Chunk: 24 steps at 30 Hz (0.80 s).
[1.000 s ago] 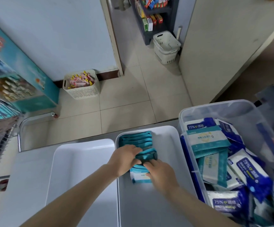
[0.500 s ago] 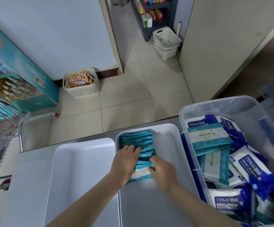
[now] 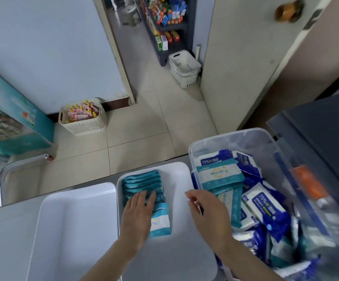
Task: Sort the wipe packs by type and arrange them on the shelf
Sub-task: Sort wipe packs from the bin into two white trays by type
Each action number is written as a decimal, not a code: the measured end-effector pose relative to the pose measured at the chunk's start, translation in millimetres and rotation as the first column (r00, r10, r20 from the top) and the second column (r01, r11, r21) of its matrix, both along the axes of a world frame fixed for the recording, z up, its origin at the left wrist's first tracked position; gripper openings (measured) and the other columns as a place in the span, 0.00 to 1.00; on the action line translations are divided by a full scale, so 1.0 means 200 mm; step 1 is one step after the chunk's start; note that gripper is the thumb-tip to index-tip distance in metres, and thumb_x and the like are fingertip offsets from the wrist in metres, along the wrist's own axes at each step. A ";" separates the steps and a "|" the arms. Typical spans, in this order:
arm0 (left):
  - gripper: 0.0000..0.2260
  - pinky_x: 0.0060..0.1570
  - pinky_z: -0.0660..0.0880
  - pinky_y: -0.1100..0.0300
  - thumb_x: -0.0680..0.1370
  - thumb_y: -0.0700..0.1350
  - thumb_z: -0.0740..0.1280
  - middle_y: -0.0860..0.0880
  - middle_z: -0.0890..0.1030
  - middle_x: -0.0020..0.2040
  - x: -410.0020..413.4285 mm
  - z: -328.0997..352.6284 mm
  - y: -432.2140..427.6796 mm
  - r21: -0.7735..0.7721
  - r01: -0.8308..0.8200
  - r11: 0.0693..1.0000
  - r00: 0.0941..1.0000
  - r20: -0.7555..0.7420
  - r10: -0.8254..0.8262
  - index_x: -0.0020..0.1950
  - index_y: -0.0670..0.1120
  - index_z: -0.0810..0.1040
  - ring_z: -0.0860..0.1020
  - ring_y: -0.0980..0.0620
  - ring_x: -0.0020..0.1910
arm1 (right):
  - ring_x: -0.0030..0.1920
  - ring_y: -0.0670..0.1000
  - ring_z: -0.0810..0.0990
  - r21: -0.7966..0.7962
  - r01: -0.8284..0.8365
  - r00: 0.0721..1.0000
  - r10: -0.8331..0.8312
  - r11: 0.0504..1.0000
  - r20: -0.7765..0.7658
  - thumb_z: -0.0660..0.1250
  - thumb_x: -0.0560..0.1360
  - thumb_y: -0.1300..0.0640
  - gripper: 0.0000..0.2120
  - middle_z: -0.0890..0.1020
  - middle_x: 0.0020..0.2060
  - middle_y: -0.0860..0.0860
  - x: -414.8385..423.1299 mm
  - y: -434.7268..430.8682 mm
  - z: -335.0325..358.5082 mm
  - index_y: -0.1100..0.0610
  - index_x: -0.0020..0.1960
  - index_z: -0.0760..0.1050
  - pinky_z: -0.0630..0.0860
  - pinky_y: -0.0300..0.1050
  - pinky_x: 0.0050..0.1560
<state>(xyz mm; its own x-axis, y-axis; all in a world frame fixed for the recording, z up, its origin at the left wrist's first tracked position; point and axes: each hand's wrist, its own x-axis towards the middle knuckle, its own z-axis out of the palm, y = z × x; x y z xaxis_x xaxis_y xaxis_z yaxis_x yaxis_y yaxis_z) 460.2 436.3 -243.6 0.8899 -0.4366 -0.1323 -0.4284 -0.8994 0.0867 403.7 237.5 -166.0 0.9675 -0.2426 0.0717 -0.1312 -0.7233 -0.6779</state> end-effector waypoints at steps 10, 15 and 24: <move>0.27 0.54 0.76 0.53 0.67 0.43 0.76 0.50 0.75 0.63 -0.22 0.25 -0.37 -0.364 -0.236 0.901 0.972 -0.107 0.211 0.65 0.49 0.75 0.74 0.48 0.62 | 0.73 0.53 0.60 -0.254 -0.376 0.856 0.229 0.891 -0.464 0.62 0.78 0.57 0.24 0.65 0.72 0.51 0.41 -0.68 -0.11 0.53 0.73 0.62 0.61 0.50 0.71; 0.24 0.58 0.71 0.58 0.70 0.43 0.73 0.53 0.73 0.64 -0.35 0.32 -0.49 -0.422 -0.267 0.866 0.964 -0.127 0.235 0.65 0.51 0.74 0.71 0.51 0.64 | 0.62 0.57 0.70 -0.370 -0.620 0.724 0.321 0.692 -0.611 0.67 0.71 0.54 0.26 0.73 0.62 0.53 0.44 -0.69 -0.12 0.51 0.68 0.67 0.65 0.50 0.63; 0.16 0.59 0.65 0.68 0.76 0.45 0.67 0.59 0.74 0.62 -0.39 0.42 -0.68 -0.456 -0.304 0.837 0.950 -0.206 0.233 0.64 0.54 0.75 0.70 0.58 0.63 | 0.71 0.54 0.62 -0.345 -0.680 0.675 0.369 0.647 -0.639 0.68 0.70 0.55 0.27 0.63 0.72 0.52 0.36 -0.72 -0.10 0.54 0.68 0.69 0.59 0.52 0.68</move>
<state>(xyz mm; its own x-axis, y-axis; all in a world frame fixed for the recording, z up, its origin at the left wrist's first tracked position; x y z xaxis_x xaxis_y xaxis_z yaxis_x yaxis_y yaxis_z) 382.7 300.0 -160.0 0.9698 -0.2230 -0.0988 -0.1277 -0.8095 0.5731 475.7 93.8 -186.8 0.8388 0.2477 -0.4849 0.2090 -0.9688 -0.1333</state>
